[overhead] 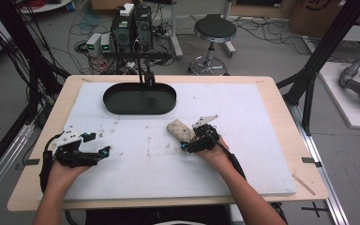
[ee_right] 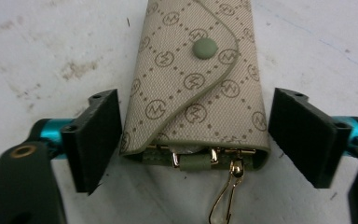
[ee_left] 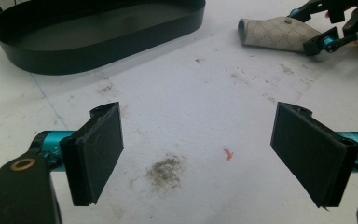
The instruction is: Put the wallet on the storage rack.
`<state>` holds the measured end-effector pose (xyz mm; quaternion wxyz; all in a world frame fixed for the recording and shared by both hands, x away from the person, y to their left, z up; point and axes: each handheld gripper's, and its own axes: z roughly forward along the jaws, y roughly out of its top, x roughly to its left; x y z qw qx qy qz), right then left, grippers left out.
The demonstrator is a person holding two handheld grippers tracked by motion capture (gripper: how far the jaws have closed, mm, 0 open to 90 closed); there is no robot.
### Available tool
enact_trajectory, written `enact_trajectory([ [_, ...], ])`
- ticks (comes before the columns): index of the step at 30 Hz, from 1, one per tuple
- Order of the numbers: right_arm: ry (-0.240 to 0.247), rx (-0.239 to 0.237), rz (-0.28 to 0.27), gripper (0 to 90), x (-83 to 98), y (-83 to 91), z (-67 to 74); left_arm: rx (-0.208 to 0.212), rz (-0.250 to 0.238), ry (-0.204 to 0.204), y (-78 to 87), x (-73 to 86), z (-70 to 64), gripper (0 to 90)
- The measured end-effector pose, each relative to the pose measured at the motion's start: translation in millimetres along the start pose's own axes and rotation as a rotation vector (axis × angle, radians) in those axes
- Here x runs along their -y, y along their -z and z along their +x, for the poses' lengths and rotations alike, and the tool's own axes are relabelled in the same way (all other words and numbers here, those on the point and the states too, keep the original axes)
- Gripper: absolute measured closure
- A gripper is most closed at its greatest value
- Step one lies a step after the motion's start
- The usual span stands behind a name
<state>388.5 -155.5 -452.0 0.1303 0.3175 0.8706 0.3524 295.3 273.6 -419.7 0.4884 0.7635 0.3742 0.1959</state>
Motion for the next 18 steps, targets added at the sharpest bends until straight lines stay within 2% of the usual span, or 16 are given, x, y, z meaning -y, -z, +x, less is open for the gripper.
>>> enact_trajectory([
  [1,0.008,0.016,-0.003,27.2,-0.2,0.0,1.8,0.001,0.0,0.001,-0.6,0.1,-0.4,16.8],
  [2,0.024,0.004,-0.001,29.1,-0.3,0.9,2.1,0.001,0.0,0.002,-0.9,0.2,-0.7,16.9],
  [5,0.017,-0.016,-0.009,34.2,0.2,2.7,-2.6,0.0,-0.001,0.001,-0.3,-0.2,0.0,16.9],
  [9,0.015,-0.033,-0.008,35.3,0.2,5.8,-5.3,-0.002,-0.008,0.002,0.7,-1.0,0.9,16.8],
  [13,-0.003,-0.057,-0.048,35.4,-0.8,14.2,-11.3,0.002,-0.012,0.002,-1.0,-2.5,1.5,16.9],
  [18,0.001,-0.05,-0.078,35.7,-11.4,28.1,-19.5,0.014,-0.016,-0.001,-4.1,-5.5,0.2,16.9],
])
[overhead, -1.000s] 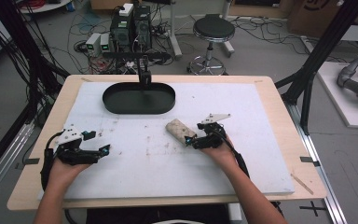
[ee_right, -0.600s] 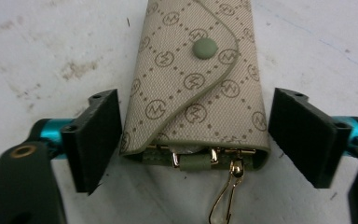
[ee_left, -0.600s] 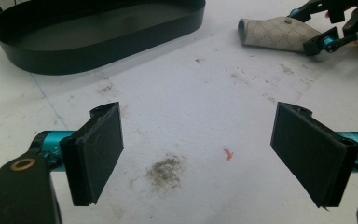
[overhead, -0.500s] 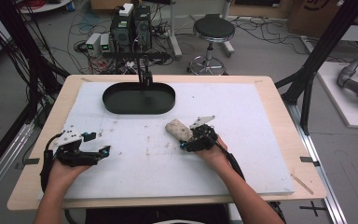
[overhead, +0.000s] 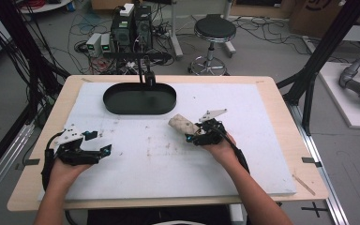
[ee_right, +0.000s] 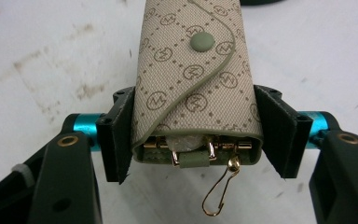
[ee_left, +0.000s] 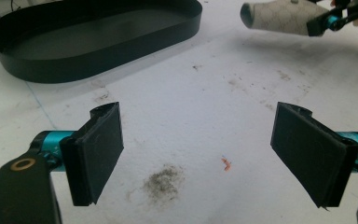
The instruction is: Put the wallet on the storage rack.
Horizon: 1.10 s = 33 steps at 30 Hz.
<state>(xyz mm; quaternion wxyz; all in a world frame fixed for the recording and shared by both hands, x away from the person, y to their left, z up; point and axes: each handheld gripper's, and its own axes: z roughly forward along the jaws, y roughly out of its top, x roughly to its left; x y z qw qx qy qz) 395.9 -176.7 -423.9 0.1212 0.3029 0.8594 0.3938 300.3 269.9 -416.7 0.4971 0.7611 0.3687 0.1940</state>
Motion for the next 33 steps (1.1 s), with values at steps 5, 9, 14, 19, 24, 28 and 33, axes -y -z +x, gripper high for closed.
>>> enact_trajectory([
  [5,0.019,-0.011,-0.032,35.8,-18.6,11.4,-5.9,0.007,-0.008,-0.006,-1.0,-2.7,0.0,16.8],
  [9,0.041,-0.012,-0.057,36.1,-34.8,14.7,-10.2,0.007,-0.01,-0.004,-1.7,-3.8,0.4,16.9],
  [14,0.055,-0.031,-0.062,36.2,-57.6,10.4,-16.3,0.01,-0.013,-0.003,-2.9,-4.3,0.6,16.9],
  [19,0.067,-0.042,-0.059,36.2,-76.5,-0.9,-19.0,0.025,-0.027,0.005,-0.8,-6.1,0.6,16.9],
  [24,0.088,-0.059,-0.048,36.2,-89.9,-14.4,-17.4,0.031,-0.034,0.003,0.1,-7.2,-0.3,16.9],
  [28,0.1,-0.066,-0.054,36.2,-97.4,-25.9,-17.9,0.027,-0.031,0.005,0.4,-6.5,0.5,16.9],
  [33,0.113,-0.079,-0.047,36.1,-110.2,-40.1,-18.5,0.02,-0.031,0.002,3.1,-5.7,0.4,16.9],
])
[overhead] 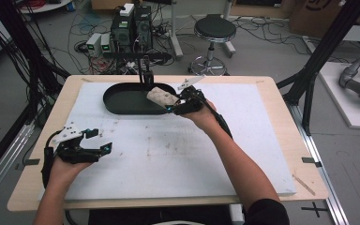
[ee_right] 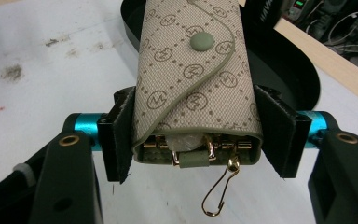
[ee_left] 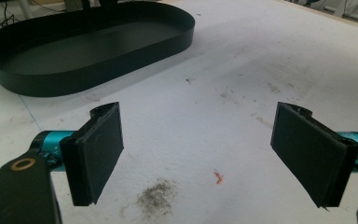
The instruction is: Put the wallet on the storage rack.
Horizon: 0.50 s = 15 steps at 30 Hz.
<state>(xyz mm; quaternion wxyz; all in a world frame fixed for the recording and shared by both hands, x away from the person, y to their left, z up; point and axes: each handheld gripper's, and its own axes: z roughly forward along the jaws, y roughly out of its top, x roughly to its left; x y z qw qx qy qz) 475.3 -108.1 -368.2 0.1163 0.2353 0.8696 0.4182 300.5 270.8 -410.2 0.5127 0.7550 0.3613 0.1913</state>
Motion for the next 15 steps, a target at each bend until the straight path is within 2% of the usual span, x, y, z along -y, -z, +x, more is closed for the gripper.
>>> enact_trajectory([
  [6,0.008,-0.015,0.003,36.2,-15.9,-20.8,-2.6,-0.005,-0.004,0.005,4.1,1.5,-0.6,16.9],
  [9,0.019,-0.019,0.041,36.1,-24.0,-34.5,-3.2,-0.013,-0.006,0.008,7.2,1.9,-0.1,16.9],
  [11,0.037,-0.014,0.03,36.1,-28.1,-43.8,-2.8,-0.015,-0.01,0.012,8.9,2.2,0.0,16.8],
  [15,0.053,-0.023,0.055,36.1,-35.3,-64.1,-2.8,-0.019,-0.006,0.013,10.1,3.6,1.0,16.8],
])
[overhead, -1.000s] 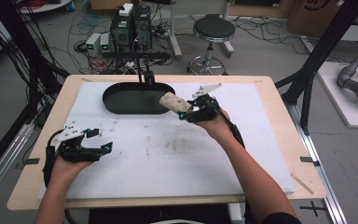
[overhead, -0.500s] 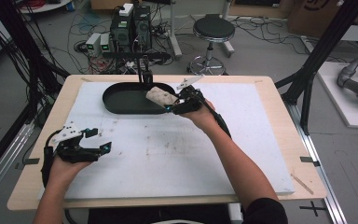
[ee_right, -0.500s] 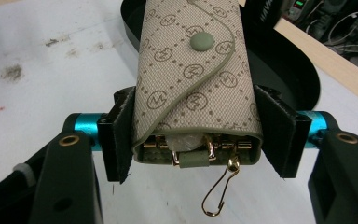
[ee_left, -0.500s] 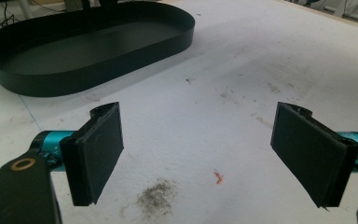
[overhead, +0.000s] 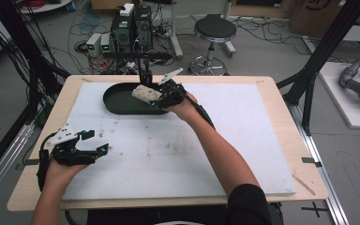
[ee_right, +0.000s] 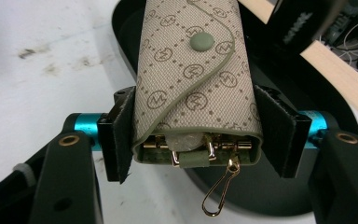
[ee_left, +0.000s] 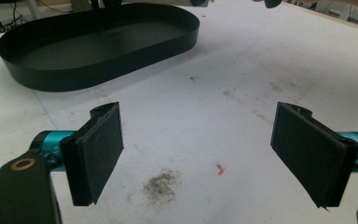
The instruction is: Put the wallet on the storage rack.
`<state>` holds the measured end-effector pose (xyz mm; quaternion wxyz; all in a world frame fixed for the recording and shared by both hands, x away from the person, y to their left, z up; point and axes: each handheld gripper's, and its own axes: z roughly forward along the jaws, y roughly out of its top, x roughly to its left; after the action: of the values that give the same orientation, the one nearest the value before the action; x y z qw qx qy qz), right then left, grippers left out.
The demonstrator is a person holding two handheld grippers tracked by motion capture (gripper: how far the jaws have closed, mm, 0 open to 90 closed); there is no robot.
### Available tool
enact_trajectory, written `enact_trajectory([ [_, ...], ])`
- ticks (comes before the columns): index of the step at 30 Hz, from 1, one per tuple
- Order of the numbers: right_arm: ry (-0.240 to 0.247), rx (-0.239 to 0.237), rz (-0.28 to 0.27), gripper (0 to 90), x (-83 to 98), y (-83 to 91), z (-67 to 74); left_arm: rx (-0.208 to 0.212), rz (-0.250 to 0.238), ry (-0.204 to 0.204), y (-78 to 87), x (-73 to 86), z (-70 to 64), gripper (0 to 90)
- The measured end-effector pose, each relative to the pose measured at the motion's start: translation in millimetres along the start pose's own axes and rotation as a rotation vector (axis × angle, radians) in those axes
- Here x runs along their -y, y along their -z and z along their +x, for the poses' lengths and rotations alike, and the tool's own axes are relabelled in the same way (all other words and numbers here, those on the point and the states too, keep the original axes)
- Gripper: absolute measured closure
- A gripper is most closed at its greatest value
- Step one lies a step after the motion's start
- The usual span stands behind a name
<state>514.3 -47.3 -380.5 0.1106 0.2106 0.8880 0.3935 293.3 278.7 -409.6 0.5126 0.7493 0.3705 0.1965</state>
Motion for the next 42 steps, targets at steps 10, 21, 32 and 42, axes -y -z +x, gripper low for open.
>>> enact_trajectory([
  [10,0.013,0.01,0.042,36.1,-15.4,-34.3,-8.8,-0.001,0.005,0.001,-3.1,0.8,-0.1,16.9],
  [21,-0.007,0.059,0.114,36.1,-4.8,-56.3,-19.2,0.0,0.0,0.006,-1.7,1.0,1.3,16.8],
  [32,-0.055,0.086,0.141,31.1,-1.9,-58.2,-22.3,-0.001,-0.001,0.008,-0.9,1.7,2.6,17.1],
  [42,-0.047,0.101,0.141,25.4,-6.8,-31.3,-17.6,0.002,0.003,0.004,-2.5,1.8,2.2,17.0],
])
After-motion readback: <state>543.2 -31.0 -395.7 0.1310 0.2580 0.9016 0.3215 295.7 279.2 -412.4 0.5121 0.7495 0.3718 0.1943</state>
